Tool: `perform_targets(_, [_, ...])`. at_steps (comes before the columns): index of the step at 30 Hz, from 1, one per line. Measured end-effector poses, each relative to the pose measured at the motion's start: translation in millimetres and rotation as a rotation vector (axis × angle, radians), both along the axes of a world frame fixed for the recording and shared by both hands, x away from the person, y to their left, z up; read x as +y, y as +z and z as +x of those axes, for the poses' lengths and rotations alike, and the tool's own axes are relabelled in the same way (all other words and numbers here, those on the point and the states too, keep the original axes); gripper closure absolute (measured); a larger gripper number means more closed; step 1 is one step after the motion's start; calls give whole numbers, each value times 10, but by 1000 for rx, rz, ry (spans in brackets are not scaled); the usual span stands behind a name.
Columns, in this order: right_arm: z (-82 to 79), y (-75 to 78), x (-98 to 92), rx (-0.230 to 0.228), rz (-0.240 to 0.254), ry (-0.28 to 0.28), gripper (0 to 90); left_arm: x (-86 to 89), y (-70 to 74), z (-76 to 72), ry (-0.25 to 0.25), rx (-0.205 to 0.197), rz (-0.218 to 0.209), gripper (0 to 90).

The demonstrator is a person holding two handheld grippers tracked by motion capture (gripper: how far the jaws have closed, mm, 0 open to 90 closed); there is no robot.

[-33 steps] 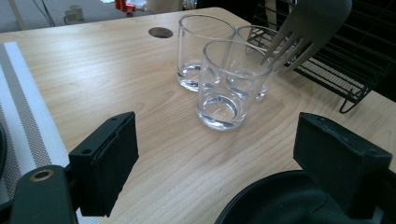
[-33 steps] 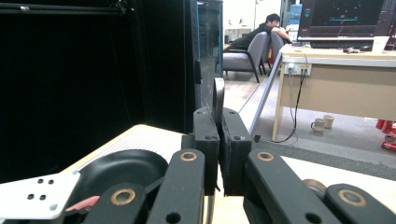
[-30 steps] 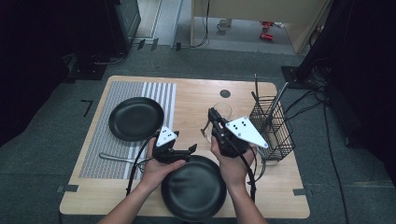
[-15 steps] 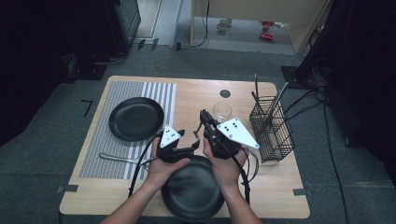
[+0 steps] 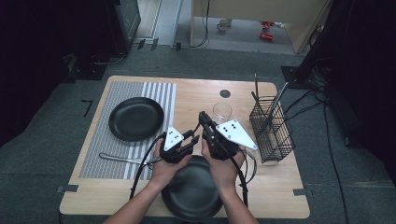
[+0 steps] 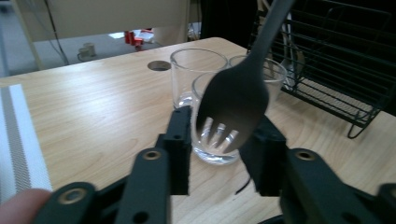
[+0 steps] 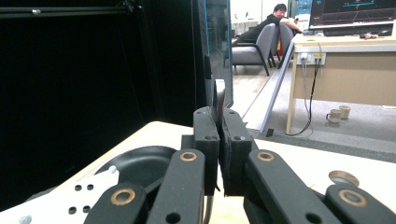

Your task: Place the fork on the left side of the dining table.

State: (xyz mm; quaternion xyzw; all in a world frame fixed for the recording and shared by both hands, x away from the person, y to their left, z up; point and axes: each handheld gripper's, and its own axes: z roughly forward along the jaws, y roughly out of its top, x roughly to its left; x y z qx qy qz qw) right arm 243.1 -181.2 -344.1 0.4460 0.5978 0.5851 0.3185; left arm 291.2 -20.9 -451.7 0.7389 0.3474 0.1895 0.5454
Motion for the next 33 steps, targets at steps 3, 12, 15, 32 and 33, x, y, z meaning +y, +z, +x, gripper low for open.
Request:
perform_targets(3, [0, -8, -9, 0, 5, -1, 873, 1, 0, 0, -8, 4, -2, 702])
perform_targets(12, [7, -48, -22, -7, -4, 59, 792, 108, 15, 85, -3, 87, -55, 889])
perform_targets(15, [15, -87, -14, -19, -14, 88, 788, 139, 8, 110, -24, 114, -71, 897])
perform_targets(32, [212, -544, -8, 75, -39, 190, 802, 173, 99, 99, -98, 153, -141, 900])
perform_targets(33, [212, -560, -8, 76, -37, 192, 812, 171, 98, 100, -100, 157, -146, 900])
